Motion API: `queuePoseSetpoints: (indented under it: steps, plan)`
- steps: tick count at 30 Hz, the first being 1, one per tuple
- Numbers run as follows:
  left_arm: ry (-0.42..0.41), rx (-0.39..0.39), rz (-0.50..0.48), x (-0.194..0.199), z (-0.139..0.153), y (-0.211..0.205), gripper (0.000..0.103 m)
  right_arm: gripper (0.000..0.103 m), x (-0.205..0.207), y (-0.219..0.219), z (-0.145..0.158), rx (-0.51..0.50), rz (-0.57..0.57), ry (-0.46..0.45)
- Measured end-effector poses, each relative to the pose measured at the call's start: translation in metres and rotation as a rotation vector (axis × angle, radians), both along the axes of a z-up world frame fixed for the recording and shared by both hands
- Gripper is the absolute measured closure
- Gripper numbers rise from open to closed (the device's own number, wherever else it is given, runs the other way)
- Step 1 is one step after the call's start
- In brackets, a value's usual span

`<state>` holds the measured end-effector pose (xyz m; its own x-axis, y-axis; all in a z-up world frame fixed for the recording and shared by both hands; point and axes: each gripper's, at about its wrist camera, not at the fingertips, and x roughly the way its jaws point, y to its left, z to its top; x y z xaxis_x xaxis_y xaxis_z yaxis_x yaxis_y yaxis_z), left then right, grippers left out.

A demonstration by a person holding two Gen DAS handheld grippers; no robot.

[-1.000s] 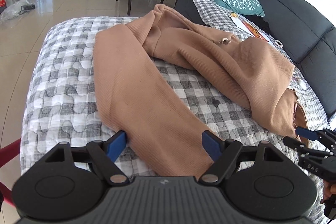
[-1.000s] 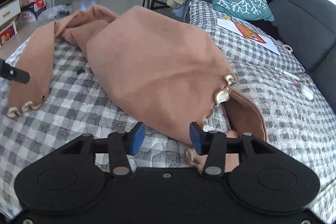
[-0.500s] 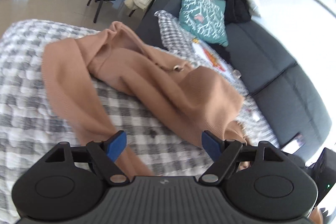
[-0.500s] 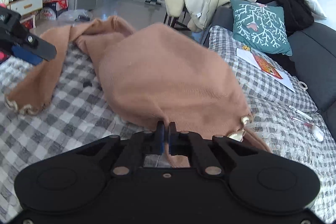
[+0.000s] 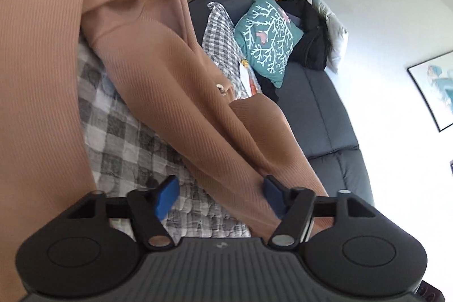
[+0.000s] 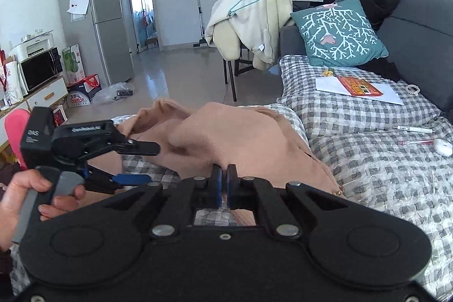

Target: Fold clothes

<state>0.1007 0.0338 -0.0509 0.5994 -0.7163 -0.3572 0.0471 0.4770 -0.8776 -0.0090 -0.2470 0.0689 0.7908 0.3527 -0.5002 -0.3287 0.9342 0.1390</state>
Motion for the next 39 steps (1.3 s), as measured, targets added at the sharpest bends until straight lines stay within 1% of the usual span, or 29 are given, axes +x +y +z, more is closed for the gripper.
queuePoseSetpoints:
  steps: [1,2,3,5,8,10,11,14,18,20,21,23,24,25,26,27,28,30,34,37,39]
  plan:
    - [-0.007,-0.008,0.000,0.001,-0.001,0.000,0.069,0.099,-0.003,0.002,0.005,0.019,0.017,-0.004]
    - [-0.020,-0.001,0.008,0.000,0.002,0.000,0.084,0.099,-0.006,0.004,0.009,0.034,0.031,-0.007]
    - [-0.037,0.022,0.023,-0.003,0.008,0.002,0.094,0.099,-0.009,0.007,0.012,0.040,0.044,-0.009]
    - [-0.073,0.068,0.054,-0.008,0.021,0.006,0.099,0.099,-0.014,0.013,0.017,0.045,0.068,-0.010]
    - [-0.119,0.187,0.089,-0.019,0.046,0.009,0.101,0.099,-0.020,0.025,0.022,0.047,0.102,-0.007]
    - [-0.147,0.266,0.095,-0.026,0.061,0.010,0.101,0.099,-0.024,0.033,0.026,0.057,0.128,-0.010]
    - [-0.151,0.311,0.095,-0.030,0.069,0.012,0.101,0.099,-0.026,0.037,0.028,0.065,0.143,-0.012]
    - [-0.144,0.412,0.096,-0.039,0.088,0.019,0.101,0.099,-0.032,0.048,0.034,0.090,0.189,-0.017]
    - [-0.137,0.522,0.104,-0.049,0.099,0.035,0.101,0.099,-0.035,0.068,0.035,0.128,0.264,0.004]
    - [-0.118,0.544,0.079,-0.049,0.096,0.040,0.101,0.099,-0.034,0.081,0.031,0.116,0.304,0.025]
    - [-0.103,0.552,0.065,-0.048,0.092,0.041,0.100,0.099,-0.035,0.085,0.030,0.107,0.312,0.030]
    - [-0.079,0.597,0.014,-0.046,0.084,0.039,0.096,0.098,-0.032,0.093,0.023,0.072,0.325,0.062]
    - [-0.072,0.617,-0.003,-0.047,0.081,0.039,0.087,0.096,-0.031,0.096,0.020,0.056,0.324,0.076]
    - [-0.068,0.634,-0.018,-0.049,0.078,0.038,0.078,0.086,-0.028,0.096,0.015,0.037,0.322,0.095]
    - [-0.067,0.650,-0.031,-0.051,0.077,0.036,0.061,0.080,-0.028,0.094,0.012,0.030,0.314,0.103]
    - [-0.071,0.661,-0.037,-0.053,0.076,0.036,0.050,0.067,-0.028,0.092,0.011,0.027,0.301,0.105]
    - [-0.075,0.673,-0.043,-0.055,0.075,0.036,0.048,0.062,-0.028,0.085,0.010,0.033,0.284,0.107]
    - [-0.071,0.700,-0.049,-0.061,0.073,0.040,0.044,0.062,-0.028,0.072,0.009,0.048,0.248,0.112]
    - [-0.018,0.723,-0.004,-0.067,0.066,0.057,0.043,0.060,-0.019,0.035,-0.002,0.079,0.122,0.150]
    - [0.027,0.730,0.034,-0.067,0.062,0.071,0.043,0.060,-0.009,0.014,-0.019,0.044,0.044,0.201]
    - [0.053,0.738,0.041,-0.064,0.058,0.074,0.043,0.060,-0.006,0.007,-0.028,0.038,0.028,0.238]
